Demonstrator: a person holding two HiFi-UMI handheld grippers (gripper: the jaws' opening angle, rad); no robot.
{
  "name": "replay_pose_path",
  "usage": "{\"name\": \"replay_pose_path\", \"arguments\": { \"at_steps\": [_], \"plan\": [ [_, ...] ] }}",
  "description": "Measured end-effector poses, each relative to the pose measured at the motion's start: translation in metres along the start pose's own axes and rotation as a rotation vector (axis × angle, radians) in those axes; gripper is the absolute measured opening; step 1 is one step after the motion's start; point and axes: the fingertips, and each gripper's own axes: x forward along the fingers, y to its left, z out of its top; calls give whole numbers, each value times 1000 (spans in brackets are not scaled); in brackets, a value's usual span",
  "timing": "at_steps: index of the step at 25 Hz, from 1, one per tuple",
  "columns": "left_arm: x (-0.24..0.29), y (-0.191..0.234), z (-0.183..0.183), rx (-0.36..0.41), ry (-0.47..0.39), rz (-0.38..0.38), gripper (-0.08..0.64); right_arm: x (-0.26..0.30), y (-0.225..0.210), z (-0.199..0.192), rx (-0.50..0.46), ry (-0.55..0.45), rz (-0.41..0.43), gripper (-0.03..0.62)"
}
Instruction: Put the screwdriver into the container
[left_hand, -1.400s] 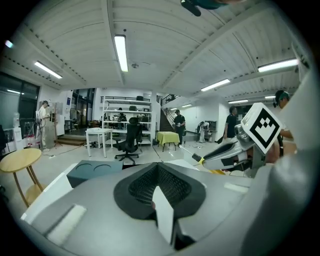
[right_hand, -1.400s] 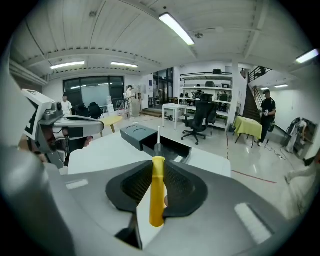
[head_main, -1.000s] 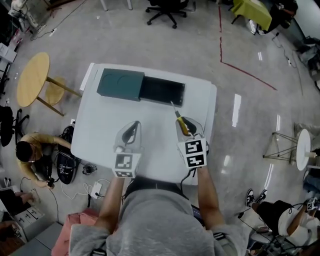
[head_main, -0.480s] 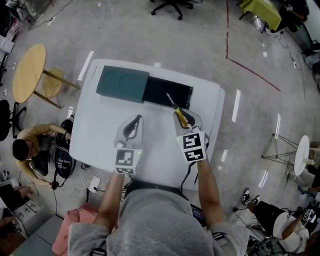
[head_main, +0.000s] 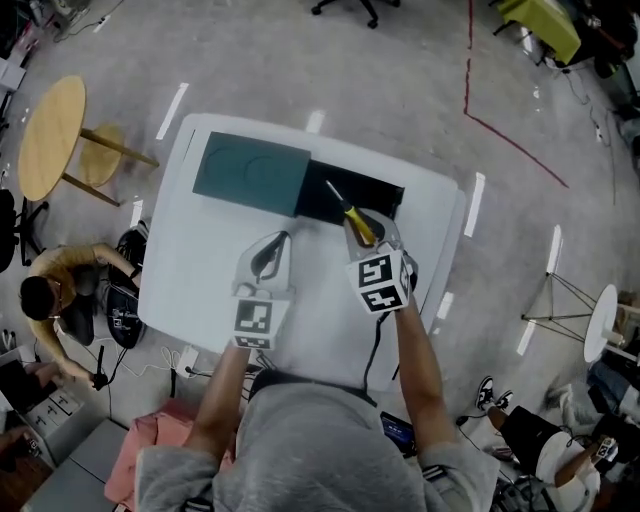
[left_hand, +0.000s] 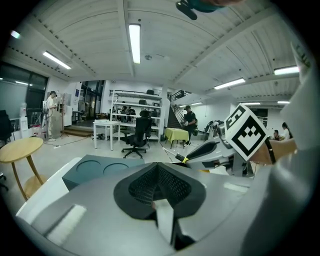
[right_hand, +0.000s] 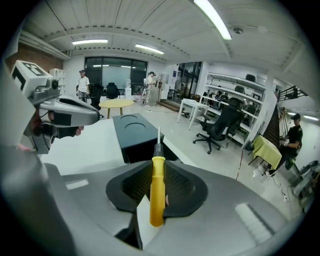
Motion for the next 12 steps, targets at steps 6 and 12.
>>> {"name": "replay_pose_path", "arguments": {
  "at_steps": [6,12],
  "plan": [
    [15,13,-12,-20,30,-5,11,33,-3,-3,-32,56,32,75],
    [29,18,-24,-42,57,-22,11,62,1,-11,-83,112,77,75]
  ]
}}
